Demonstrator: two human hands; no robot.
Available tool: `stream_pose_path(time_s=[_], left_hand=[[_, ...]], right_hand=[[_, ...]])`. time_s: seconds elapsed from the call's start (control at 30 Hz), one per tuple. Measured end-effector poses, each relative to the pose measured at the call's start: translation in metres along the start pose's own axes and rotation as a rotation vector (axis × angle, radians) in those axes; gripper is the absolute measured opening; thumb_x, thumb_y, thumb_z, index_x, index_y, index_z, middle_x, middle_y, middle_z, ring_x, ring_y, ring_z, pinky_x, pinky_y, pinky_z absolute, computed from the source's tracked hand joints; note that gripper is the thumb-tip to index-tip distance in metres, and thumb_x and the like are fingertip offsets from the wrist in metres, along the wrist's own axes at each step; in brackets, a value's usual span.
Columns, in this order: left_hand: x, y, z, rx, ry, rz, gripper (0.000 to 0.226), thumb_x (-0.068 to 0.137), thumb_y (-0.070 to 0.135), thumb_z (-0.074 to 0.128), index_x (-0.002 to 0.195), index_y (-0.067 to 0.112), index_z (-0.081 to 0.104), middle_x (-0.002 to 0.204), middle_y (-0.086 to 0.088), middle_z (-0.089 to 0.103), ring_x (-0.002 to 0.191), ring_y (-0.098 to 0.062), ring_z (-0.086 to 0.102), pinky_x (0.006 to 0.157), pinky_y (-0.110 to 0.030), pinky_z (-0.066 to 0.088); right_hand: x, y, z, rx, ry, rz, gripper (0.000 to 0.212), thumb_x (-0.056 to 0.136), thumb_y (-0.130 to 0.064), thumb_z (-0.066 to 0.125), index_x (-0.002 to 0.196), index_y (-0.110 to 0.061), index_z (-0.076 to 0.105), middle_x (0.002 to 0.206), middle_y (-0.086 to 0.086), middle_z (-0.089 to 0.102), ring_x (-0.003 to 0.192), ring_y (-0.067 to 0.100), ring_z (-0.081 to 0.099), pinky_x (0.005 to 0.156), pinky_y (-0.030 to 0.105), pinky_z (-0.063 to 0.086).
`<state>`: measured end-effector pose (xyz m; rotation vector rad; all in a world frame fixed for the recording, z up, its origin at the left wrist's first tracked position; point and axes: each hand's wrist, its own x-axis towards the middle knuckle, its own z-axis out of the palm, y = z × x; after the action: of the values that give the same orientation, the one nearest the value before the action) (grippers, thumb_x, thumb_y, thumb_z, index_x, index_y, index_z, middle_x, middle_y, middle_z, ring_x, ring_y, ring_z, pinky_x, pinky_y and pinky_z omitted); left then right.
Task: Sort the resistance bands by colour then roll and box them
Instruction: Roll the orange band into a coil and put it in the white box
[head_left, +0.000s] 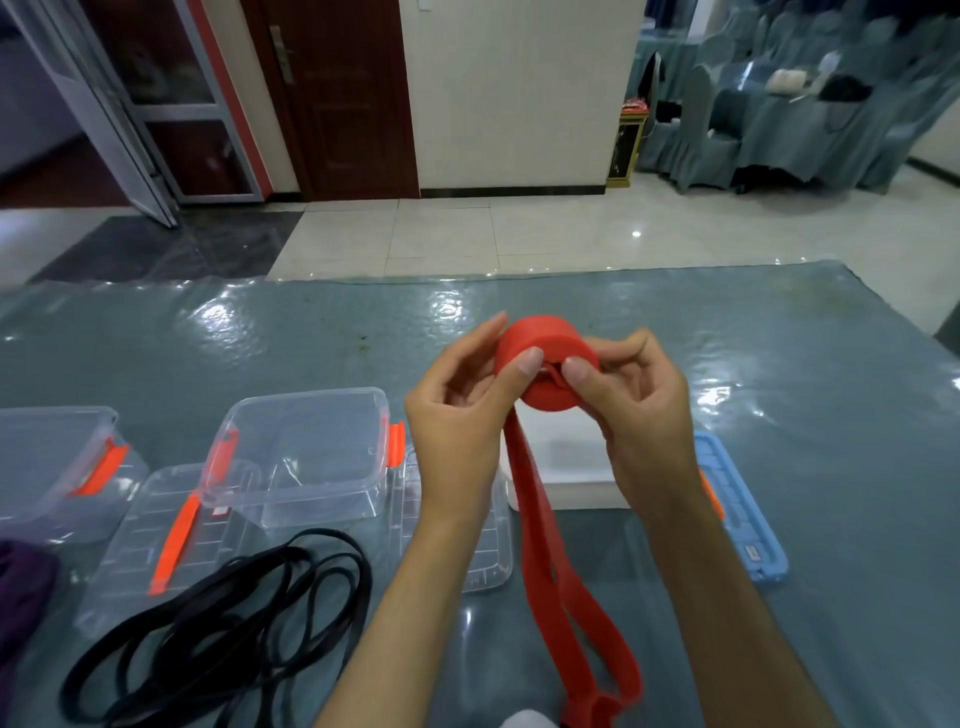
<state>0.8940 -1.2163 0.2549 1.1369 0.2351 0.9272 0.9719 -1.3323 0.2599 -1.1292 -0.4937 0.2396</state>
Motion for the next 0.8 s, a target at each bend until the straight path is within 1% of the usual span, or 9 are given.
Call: stream_pose_path(time_s=[0.1, 0.17, 0.23, 0.3, 0.4, 0.47, 0.57, 0.67, 0.8], left_hand=[[0.0, -0.002, 0.004, -0.012, 0.07, 0.029, 0.03, 0.08, 0.026, 0.087, 0.107, 0.014, 0.081, 0.106, -0.011, 0.08, 0.099, -0.02, 0.076, 0.085, -0.024, 0.058], [-0.004, -0.005, 0.003, 0.013, 0.023, 0.013, 0.034, 0.085, 0.026, 0.084, 0.116, 0.012, 0.079, 0.117, -0.015, 0.076, 0.111, -0.025, 0.074, 0.091, -0.026, 0.057], [-0.004, -0.006, -0.002, 0.038, -0.082, -0.023, 0.037, 0.09, 0.019, 0.082, 0.127, 0.019, 0.076, 0.125, -0.014, 0.072, 0.118, -0.024, 0.071, 0.094, -0.024, 0.056], [-0.001, -0.005, -0.008, 0.07, -0.137, -0.031, 0.04, 0.09, 0.013, 0.082, 0.128, 0.021, 0.076, 0.122, -0.013, 0.075, 0.114, -0.023, 0.073, 0.093, -0.023, 0.057], [0.001, -0.002, -0.011, 0.09, -0.052, -0.006, 0.035, 0.08, 0.009, 0.089, 0.113, 0.013, 0.08, 0.105, -0.007, 0.081, 0.097, -0.018, 0.078, 0.083, -0.022, 0.059], [-0.002, -0.002, -0.009, 0.079, -0.004, -0.001, 0.031, 0.078, 0.013, 0.09, 0.107, 0.011, 0.079, 0.101, -0.007, 0.081, 0.094, -0.015, 0.078, 0.08, -0.02, 0.059], [-0.007, -0.002, -0.004, 0.033, -0.084, -0.03, 0.039, 0.084, 0.017, 0.083, 0.122, 0.014, 0.076, 0.122, -0.01, 0.076, 0.115, -0.018, 0.073, 0.092, -0.022, 0.057], [-0.005, -0.001, -0.003, 0.049, -0.155, -0.079, 0.049, 0.087, 0.017, 0.084, 0.135, 0.023, 0.072, 0.128, -0.012, 0.073, 0.119, -0.02, 0.072, 0.095, -0.023, 0.057], [-0.002, 0.007, -0.005, 0.046, -0.068, -0.034, 0.049, 0.079, 0.025, 0.089, 0.125, 0.019, 0.075, 0.112, -0.004, 0.08, 0.104, -0.018, 0.078, 0.086, -0.021, 0.059]], right_hand=[[-0.003, 0.004, -0.002, -0.048, 0.009, 0.015, 0.035, 0.079, -0.02, 0.09, 0.106, -0.02, 0.068, 0.104, 0.013, 0.077, 0.098, 0.033, 0.076, 0.085, 0.045, 0.063], [-0.002, 0.004, -0.001, -0.05, 0.036, -0.074, 0.036, 0.078, -0.024, 0.09, 0.109, -0.026, 0.072, 0.109, 0.011, 0.075, 0.105, 0.038, 0.074, 0.092, 0.051, 0.061], [-0.002, 0.001, 0.001, -0.003, 0.056, -0.118, 0.036, 0.077, -0.032, 0.092, 0.105, -0.023, 0.073, 0.111, 0.01, 0.075, 0.107, 0.036, 0.074, 0.097, 0.054, 0.059], [-0.001, 0.0, -0.001, 0.013, 0.025, -0.085, 0.04, 0.074, -0.034, 0.094, 0.1, -0.019, 0.067, 0.114, 0.011, 0.075, 0.108, 0.033, 0.074, 0.095, 0.049, 0.06], [0.001, -0.001, -0.007, -0.12, -0.049, 0.006, 0.043, 0.074, -0.025, 0.094, 0.096, -0.016, 0.058, 0.106, 0.012, 0.079, 0.101, 0.031, 0.078, 0.086, 0.042, 0.063], [0.002, -0.004, -0.01, -0.155, -0.066, -0.006, 0.043, 0.075, -0.022, 0.093, 0.104, -0.019, 0.061, 0.103, 0.01, 0.078, 0.098, 0.03, 0.078, 0.084, 0.042, 0.063], [0.006, -0.009, -0.004, -0.112, -0.033, -0.133, 0.04, 0.079, -0.022, 0.088, 0.113, -0.024, 0.068, 0.107, 0.005, 0.077, 0.104, 0.025, 0.076, 0.088, 0.04, 0.063], [0.004, -0.008, -0.001, -0.017, -0.022, -0.065, 0.034, 0.079, -0.022, 0.086, 0.104, -0.017, 0.065, 0.104, 0.001, 0.077, 0.101, 0.023, 0.076, 0.085, 0.038, 0.063], [0.001, -0.007, -0.013, -0.121, -0.074, 0.054, 0.044, 0.073, -0.029, 0.092, 0.093, -0.014, 0.057, 0.097, 0.01, 0.078, 0.091, 0.027, 0.075, 0.085, 0.045, 0.061]])
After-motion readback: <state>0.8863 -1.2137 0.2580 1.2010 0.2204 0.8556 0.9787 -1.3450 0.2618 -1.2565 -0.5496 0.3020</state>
